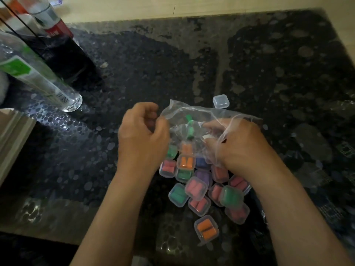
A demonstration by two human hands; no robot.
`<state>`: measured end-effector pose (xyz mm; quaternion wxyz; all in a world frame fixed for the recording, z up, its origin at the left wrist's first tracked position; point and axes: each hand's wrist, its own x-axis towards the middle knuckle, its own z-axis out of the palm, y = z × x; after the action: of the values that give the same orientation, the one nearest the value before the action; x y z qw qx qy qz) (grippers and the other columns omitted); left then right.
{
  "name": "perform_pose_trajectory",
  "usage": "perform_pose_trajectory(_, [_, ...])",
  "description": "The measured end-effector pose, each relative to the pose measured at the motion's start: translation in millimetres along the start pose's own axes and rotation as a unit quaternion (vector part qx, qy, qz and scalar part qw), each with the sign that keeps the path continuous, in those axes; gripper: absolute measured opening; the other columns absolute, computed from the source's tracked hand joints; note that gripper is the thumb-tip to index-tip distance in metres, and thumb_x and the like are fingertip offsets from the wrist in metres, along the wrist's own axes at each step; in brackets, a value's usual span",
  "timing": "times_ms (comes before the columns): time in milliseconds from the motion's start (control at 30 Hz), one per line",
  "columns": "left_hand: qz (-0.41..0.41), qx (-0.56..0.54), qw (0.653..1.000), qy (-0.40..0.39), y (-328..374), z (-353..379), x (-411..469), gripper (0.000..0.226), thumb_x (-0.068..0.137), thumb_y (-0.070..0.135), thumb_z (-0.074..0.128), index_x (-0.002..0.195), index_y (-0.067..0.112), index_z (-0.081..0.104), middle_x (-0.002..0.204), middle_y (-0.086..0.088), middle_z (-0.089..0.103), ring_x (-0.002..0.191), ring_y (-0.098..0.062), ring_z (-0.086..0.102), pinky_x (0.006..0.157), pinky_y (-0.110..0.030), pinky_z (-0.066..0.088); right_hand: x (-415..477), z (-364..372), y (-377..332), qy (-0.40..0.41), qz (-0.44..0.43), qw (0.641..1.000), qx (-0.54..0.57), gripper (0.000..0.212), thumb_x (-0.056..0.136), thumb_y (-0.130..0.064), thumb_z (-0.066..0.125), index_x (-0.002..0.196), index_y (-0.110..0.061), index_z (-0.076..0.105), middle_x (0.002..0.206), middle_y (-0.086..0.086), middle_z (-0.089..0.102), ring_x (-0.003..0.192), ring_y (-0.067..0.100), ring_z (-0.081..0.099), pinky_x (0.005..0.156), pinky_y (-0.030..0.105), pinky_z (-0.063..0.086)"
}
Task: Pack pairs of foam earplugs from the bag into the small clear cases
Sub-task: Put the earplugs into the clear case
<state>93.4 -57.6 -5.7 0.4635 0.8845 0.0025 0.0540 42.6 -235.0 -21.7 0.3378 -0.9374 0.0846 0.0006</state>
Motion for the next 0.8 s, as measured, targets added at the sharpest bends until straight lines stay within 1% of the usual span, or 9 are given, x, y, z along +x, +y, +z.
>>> perform_pose_trajectory(100, [-0.105, 0.059, 0.991, -0.054, -15.2, -2.7, 7.3, 0.045, 0.095, 0.033, 0.062, 0.138, 0.022, 0.055, 0.117, 0.008, 0.064, 0.104, -0.011, 0.062, 0.087, -0.028, 0.05, -0.3, 0.9, -0.5, -0.007, 0.003, 1.0, 0.004, 0.023, 0.093, -0.021, 0.067, 0.115, -0.02, 0.073, 0.097, -0.007, 0.069, 0.081, 0.007, 0.054, 0.065, 0.015, 0.035])
perform_pose_trajectory(200, [-0.121, 0.04, 0.988, -0.085, -15.8, -0.5, 6.7, 0.052, 0.098, 0.034, 0.061, 0.146, 0.02, 0.05, 0.103, 0.012, 0.07, 0.095, -0.004, 0.066, 0.083, -0.028, 0.052, 2.8, 3.0, -0.6, -0.007, 0.031, 0.999, 0.023, 0.02, 0.093, -0.019, 0.068, 0.111, -0.014, 0.074, 0.097, 0.001, 0.073, 0.083, 0.011, 0.063, 0.071, 0.025, 0.049])
perform_pose_trajectory(300, [-0.132, -0.008, 0.986, -0.099, -9.5, 2.1, 5.6, 0.046, 0.097, 0.033, 0.066, 0.139, 0.015, 0.058, 0.091, 0.003, 0.076, 0.083, -0.008, 0.072, 0.078, -0.031, 0.059, 4.9, 3.6, -0.5, -0.041, 0.085, 0.994, 0.06, 0.019, 0.092, -0.021, 0.071, 0.109, -0.012, 0.073, 0.089, 0.007, 0.073, 0.078, 0.018, 0.07, 0.071, 0.032, 0.058])
perform_pose_trajectory(400, [-0.152, -0.083, 0.981, -0.092, -5.1, 1.9, 5.1, 0.023, 0.092, 0.032, 0.073, 0.104, 0.012, 0.075, 0.086, -0.008, 0.079, 0.08, -0.02, 0.076, 0.08, -0.042, 0.064, 3.1, 1.1, -2.7, -0.005, 0.093, 0.987, 0.132, 0.021, 0.09, -0.022, 0.075, 0.111, -0.017, 0.073, 0.084, -0.001, 0.071, 0.07, 0.007, 0.068, 0.061, 0.017, 0.054])
perform_pose_trajectory(433, [-0.166, -0.118, 0.975, -0.084, -2.7, 0.5, 5.7, 0.028, 0.091, 0.032, 0.074, 0.097, 0.005, 0.076, 0.086, -0.014, 0.078, 0.076, -0.022, 0.076, 0.076, -0.041, 0.064, 1.2, -0.6, -4.7, 0.003, 0.087, 0.982, 0.165, 0.024, 0.089, -0.021, 0.076, 0.113, -0.02, 0.073, 0.086, -0.007, 0.07, 0.074, 0.004, 0.068, 0.063, 0.013, 0.053])
perform_pose_trajectory(533, [-0.219, -0.215, 0.948, -0.088, 7.8, -4.3, 6.8, 0.05, 0.09, 0.037, 0.074, 0.1, -0.012, 0.07, 0.08, -0.018, 0.074, 0.067, -0.024, 0.068, 0.064, -0.039, 0.058, -3.1, -5.1, -12.1, 0.012, 0.061, 0.974, 0.218, 0.034, 0.087, -0.023, 0.078, 0.118, -0.037, 0.072, 0.087, -0.02, 0.065, 0.079, -0.009, 0.063, 0.075, 0.01, 0.051])
perform_pose_trajectory(633, [-0.262, -0.274, 0.916, -0.133, 14.0, -6.0, 5.5, 0.033, 0.097, 0.035, 0.064, 0.101, 0.004, 0.075, 0.08, -0.006, 0.075, 0.067, -0.02, 0.07, 0.063, -0.034, 0.057, -4.6, -7.9, -15.8, 0.019, 0.026, 0.97, 0.24, 0.034, 0.085, -0.023, 0.081, 0.116, -0.035, 0.074, 0.085, -0.022, 0.066, 0.077, -0.015, 0.061, 0.069, 0.003, 0.047])
perform_pose_trajectory(733, [-0.243, -0.319, 0.906, -0.133, 14.6, -4.2, 3.3, 0.035, 0.097, 0.021, 0.058, 0.114, -0.01, 0.066, 0.088, -0.014, 0.066, 0.077, -0.028, 0.062, 0.071, -0.042, 0.051, -5.0, -9.7, -17.2, 0.001, 0.007, 0.968, 0.251, 0.036, 0.085, -0.023, 0.081, 0.119, -0.031, 0.074, 0.087, -0.019, 0.066, 0.078, -0.015, 0.062, 0.07, 0.003, 0.046])
perform_pose_trajectory(800, [-0.225, -0.344, 0.904, -0.12, 15.2, -4.6, 3.6, 0.033, 0.094, 0.01, 0.054, 0.113, -0.015, 0.063, 0.086, -0.016, 0.062, 0.074, -0.028, 0.06, 0.066, -0.037, 0.051, -4.1, -9.6, -17.5, -0.016, 0.004, 0.964, 0.266, 0.038, 0.083, -0.028, 0.083, 0.119, -0.032, 0.074, 0.089, -0.019, 0.065, 0.08, -0.013, 0.063, 0.072, 0.006, 0.049])
